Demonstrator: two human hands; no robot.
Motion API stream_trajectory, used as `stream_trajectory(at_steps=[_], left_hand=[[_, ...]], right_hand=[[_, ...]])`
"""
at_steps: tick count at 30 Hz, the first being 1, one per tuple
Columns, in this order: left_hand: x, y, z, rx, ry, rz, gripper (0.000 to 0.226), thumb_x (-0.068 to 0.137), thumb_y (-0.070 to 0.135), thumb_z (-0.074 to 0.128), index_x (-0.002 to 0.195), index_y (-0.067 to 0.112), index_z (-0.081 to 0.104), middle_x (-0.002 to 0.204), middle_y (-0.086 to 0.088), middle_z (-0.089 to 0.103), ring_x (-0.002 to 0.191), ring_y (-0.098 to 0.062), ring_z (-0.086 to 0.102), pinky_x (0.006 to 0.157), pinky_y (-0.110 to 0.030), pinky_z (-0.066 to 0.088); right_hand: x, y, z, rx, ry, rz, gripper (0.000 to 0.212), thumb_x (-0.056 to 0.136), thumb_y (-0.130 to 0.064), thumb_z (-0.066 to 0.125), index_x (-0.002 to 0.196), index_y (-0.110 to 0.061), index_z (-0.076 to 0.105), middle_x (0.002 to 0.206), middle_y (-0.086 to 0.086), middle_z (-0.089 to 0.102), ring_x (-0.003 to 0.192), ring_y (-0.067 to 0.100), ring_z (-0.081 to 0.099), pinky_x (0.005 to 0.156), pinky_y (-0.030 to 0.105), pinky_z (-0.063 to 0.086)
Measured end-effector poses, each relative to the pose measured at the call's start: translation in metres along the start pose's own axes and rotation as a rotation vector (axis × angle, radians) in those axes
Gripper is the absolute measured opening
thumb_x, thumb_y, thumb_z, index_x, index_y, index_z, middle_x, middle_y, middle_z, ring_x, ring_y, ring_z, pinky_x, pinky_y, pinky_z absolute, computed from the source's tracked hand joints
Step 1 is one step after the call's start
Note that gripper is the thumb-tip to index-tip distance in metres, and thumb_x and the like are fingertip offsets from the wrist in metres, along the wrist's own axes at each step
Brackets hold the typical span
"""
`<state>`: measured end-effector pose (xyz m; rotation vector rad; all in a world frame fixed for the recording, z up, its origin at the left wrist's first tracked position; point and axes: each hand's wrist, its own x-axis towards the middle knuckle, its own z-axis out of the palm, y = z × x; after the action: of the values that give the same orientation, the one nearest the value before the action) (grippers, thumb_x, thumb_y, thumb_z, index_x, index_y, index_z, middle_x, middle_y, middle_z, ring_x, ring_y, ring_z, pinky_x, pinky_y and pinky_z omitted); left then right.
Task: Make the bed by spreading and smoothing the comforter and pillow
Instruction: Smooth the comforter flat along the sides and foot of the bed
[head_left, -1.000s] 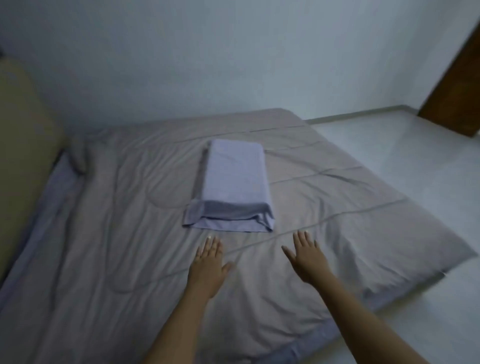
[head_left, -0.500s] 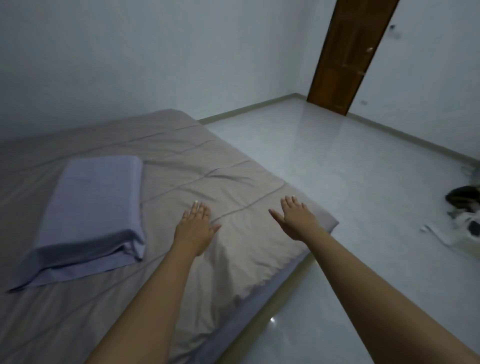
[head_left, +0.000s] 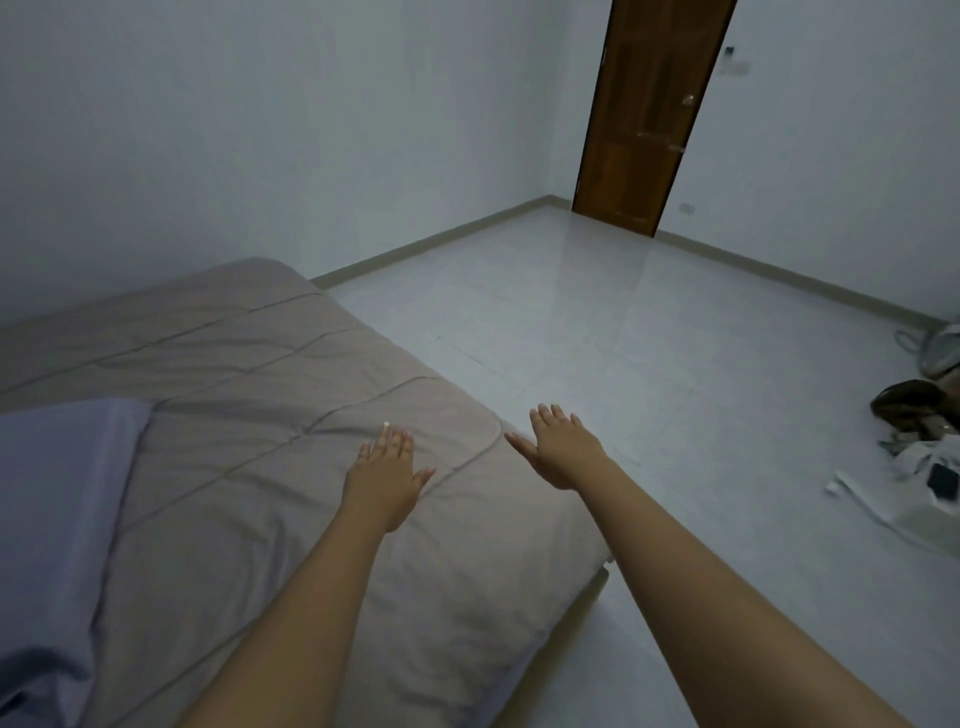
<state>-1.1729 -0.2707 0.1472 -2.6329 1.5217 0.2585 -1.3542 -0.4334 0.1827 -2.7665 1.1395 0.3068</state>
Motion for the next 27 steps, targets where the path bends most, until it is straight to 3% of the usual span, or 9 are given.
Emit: stream_trajectory(at_steps=[11,17,27], left_hand=[[0.188,0.093,-0.046,0.016,-0.014,-0.084,0.069,0.102,0.049,0.016,0.154,0.006,0.003,0.162,-0.01,-0.002,0.15,-0.023,-0.005,0.12,-0.037,0.004],[0.243,0.155,-0.034,-0.046,-0.077,-0.304,0.069,0.102,0.049,0.016,0.154,0.005,0.003,0.162,-0.01,-0.001,0.15,-0.022,-0.005,0.12,-0.036,0.003],[0.334,0.168,-0.03,-0.14,-0.119,-0.57,0.069,0.102,0.049,0.016,0.154,0.005,0.003,0.162,-0.009,0.0,0.15,-0.022,-0.004,0.12,-0.035,0.003]], right_hand=[[0.176,0.142,-0.035,-0.022,-0.014,-0.101,0.078,0.096,-0.06,0.011,0.152,-0.006,0.008,0.16,0.01,0.007,0.148,0.023,0.002,0.121,0.04,0.005],[0.262,0.218,-0.049,-0.117,-0.089,-0.277,0.078,0.096,-0.06,0.011,0.152,-0.006,0.007,0.16,0.009,0.005,0.148,0.023,0.001,0.12,0.04,0.004],[0.41,0.237,-0.061,-0.158,-0.161,-0.505,0.076,0.097,-0.058,0.011,0.152,-0.006,0.007,0.16,0.01,0.005,0.148,0.023,0.002,0.121,0.04,0.003]])
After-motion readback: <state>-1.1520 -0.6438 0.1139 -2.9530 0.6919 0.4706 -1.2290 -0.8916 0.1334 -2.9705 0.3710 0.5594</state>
